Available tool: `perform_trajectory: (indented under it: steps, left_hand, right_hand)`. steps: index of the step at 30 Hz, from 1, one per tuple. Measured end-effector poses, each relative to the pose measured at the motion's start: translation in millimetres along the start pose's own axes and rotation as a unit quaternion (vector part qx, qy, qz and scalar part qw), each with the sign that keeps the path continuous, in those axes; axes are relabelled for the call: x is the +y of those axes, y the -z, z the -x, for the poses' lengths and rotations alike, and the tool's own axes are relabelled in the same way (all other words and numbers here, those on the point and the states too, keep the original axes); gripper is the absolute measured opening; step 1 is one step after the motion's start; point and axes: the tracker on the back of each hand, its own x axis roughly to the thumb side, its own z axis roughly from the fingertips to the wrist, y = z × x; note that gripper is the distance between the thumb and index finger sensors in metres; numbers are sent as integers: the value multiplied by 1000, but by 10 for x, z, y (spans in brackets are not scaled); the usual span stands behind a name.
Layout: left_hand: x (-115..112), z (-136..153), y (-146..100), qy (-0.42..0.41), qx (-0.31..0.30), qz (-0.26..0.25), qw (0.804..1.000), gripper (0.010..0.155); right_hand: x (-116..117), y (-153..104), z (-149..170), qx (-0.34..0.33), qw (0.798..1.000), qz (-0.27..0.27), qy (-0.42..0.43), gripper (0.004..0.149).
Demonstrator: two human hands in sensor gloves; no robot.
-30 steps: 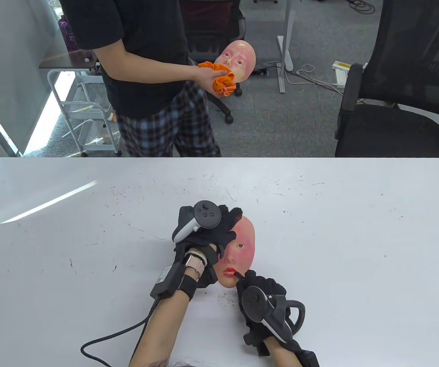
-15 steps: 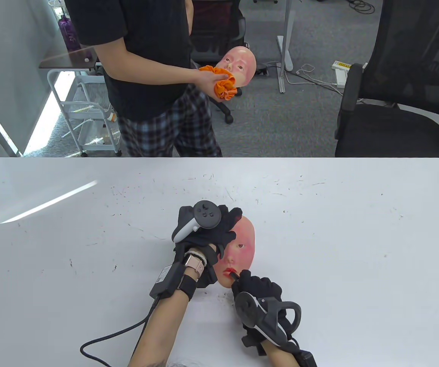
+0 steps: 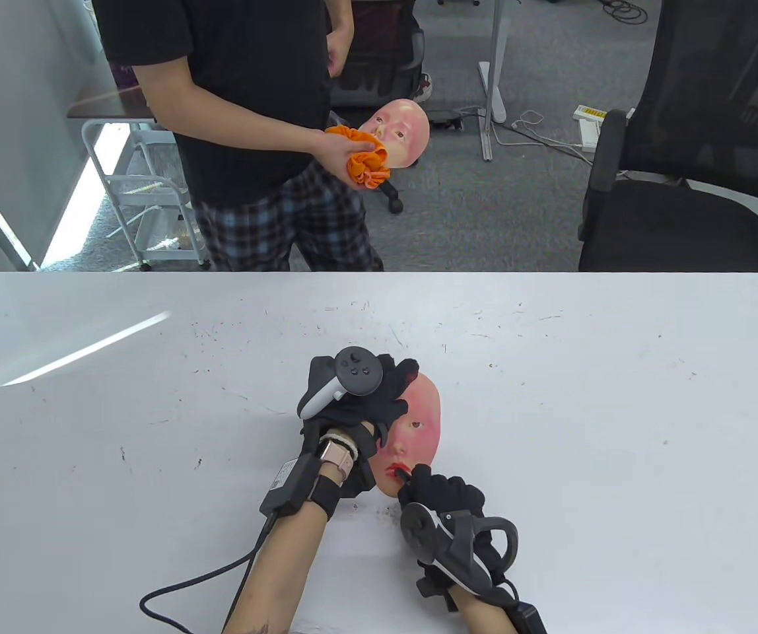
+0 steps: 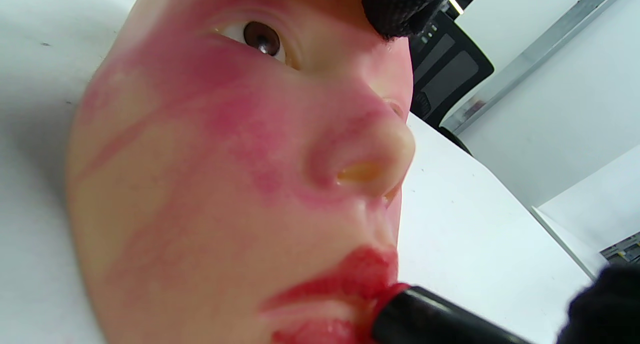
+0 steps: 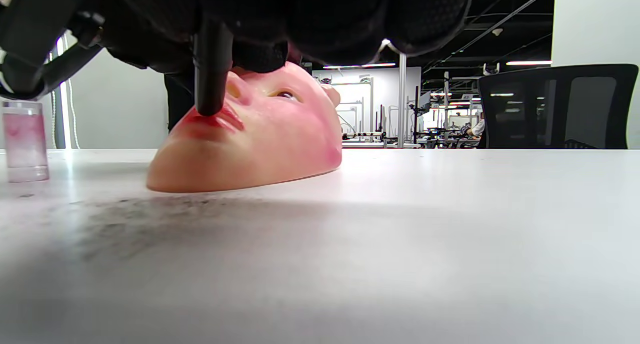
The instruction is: Apply lipstick on mannequin lips
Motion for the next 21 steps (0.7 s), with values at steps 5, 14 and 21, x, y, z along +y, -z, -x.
perform_trajectory:
  steps: [5, 14, 21]
  left_hand:
    - [-1, 0, 0, 0, 0, 0, 1000, 71]
    - [-10, -5, 0, 3, 4, -1, 1000, 71]
    - [-16, -10, -2, 4, 6, -1, 1000, 71]
  right_hand:
    - [33, 15, 36, -8, 999, -19, 47, 52]
    - [33, 26, 143, 7, 998, -20, 52, 52]
    - [48, 41, 180, 15, 998, -26, 60, 52]
